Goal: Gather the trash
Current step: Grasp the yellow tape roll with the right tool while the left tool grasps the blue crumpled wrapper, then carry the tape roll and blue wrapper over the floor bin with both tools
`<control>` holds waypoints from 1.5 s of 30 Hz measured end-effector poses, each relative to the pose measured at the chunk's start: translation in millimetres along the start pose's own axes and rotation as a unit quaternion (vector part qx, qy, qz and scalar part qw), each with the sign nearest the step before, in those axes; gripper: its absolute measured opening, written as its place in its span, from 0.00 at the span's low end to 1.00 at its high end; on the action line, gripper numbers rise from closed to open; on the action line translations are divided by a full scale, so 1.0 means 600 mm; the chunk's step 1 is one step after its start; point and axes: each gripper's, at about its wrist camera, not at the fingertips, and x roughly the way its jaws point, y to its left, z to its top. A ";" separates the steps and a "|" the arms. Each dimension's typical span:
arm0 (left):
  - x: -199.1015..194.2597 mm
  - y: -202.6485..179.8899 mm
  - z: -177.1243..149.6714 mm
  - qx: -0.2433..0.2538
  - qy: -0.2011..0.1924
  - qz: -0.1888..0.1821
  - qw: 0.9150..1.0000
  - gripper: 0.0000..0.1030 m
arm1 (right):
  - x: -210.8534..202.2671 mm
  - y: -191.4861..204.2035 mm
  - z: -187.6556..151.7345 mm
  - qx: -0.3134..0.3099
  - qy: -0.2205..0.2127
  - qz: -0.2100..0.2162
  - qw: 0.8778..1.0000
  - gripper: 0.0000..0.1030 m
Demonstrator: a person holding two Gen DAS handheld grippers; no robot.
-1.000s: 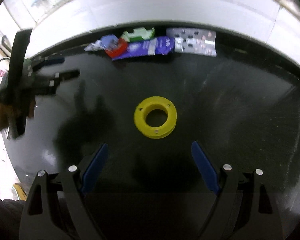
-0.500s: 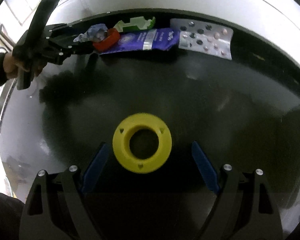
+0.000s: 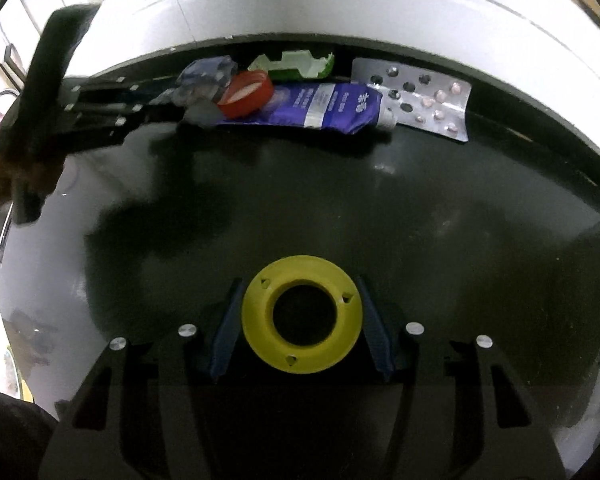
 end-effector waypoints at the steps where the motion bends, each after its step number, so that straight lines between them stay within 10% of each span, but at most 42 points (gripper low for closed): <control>1: -0.012 -0.009 -0.006 -0.009 -0.002 0.004 1.000 0.23 | -0.009 0.002 0.000 0.000 -0.003 -0.002 1.000 0.53; 15: -0.228 -0.171 -0.198 -0.158 -0.009 0.056 0.986 0.23 | -0.160 0.106 -0.075 -0.042 -0.063 -0.004 0.997 0.53; 32: -0.318 -0.249 -0.299 -0.183 -0.024 0.094 0.978 0.23 | -0.240 0.183 -0.174 -0.057 -0.084 -0.001 0.995 0.53; 38: -0.376 -0.230 -0.343 -0.229 -0.042 0.128 0.964 0.23 | -0.246 0.263 -0.155 -0.109 -0.093 0.028 0.989 0.53; 45: -0.479 -0.193 -0.462 -0.314 -0.053 0.199 0.927 0.23 | -0.230 0.435 -0.134 -0.197 -0.084 0.107 0.971 0.53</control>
